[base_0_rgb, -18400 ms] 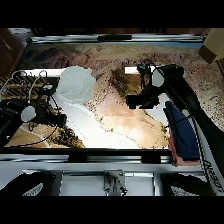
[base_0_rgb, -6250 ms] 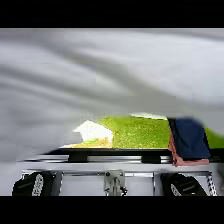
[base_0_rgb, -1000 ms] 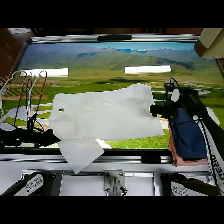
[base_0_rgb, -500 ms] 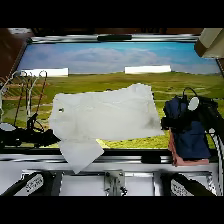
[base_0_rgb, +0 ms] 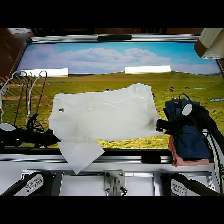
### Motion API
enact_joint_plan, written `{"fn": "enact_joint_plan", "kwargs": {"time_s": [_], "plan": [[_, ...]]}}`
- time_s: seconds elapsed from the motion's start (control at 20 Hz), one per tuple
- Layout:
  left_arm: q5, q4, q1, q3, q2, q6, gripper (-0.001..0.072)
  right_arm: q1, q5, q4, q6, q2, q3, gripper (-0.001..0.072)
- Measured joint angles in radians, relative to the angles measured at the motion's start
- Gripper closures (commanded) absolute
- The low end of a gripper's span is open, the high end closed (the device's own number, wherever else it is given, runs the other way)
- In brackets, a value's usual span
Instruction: Fold the shirts.
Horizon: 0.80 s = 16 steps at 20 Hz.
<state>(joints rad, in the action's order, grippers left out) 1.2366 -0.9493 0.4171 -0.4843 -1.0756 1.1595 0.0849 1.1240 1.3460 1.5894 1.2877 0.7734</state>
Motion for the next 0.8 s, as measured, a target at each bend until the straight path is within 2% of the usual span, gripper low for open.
{"fn": "enact_joint_plan", "kwargs": {"time_s": [0.15, 0.2, 0.25, 0.3, 0.5, 0.6, 0.8], "plan": [[0.005, 0.000, 0.000, 0.000, 0.000, 0.000, 0.0671, 0.000, 0.003, -0.012, 0.000, 0.026, 0.002, 0.0165], [0.005, 0.000, 0.000, 0.000, 0.000, 0.000, 0.0671, -0.003, 0.004, -0.023, -0.006, 0.037, 0.002, 0.0213], [0.007, 0.000, 0.000, 0.000, 0.000, 0.000, 0.0672, -0.011, 0.002, -0.054, -0.021, 0.048, 0.003, 0.0464], [0.010, 0.000, 0.000, -0.002, 0.000, -0.002, 0.0672, -0.024, -0.014, -0.105, -0.044, 0.061, -0.002, 0.0630], [0.032, 0.000, 0.000, -0.051, 0.003, -0.018, 0.0673, -0.069, -0.025, -0.095, -0.101, 0.047, 0.011, 0.0643], [0.056, -0.001, 0.000, -0.123, 0.021, -0.021, 0.0674, -0.076, -0.033, -0.085, -0.111, -0.016, 0.057, 0.0643], [0.081, 0.019, 0.000, -0.413, 0.148, -0.022, 0.0673, -0.085, -0.016, -0.064, -0.131, -0.216, 0.238, 0.0643]]}}
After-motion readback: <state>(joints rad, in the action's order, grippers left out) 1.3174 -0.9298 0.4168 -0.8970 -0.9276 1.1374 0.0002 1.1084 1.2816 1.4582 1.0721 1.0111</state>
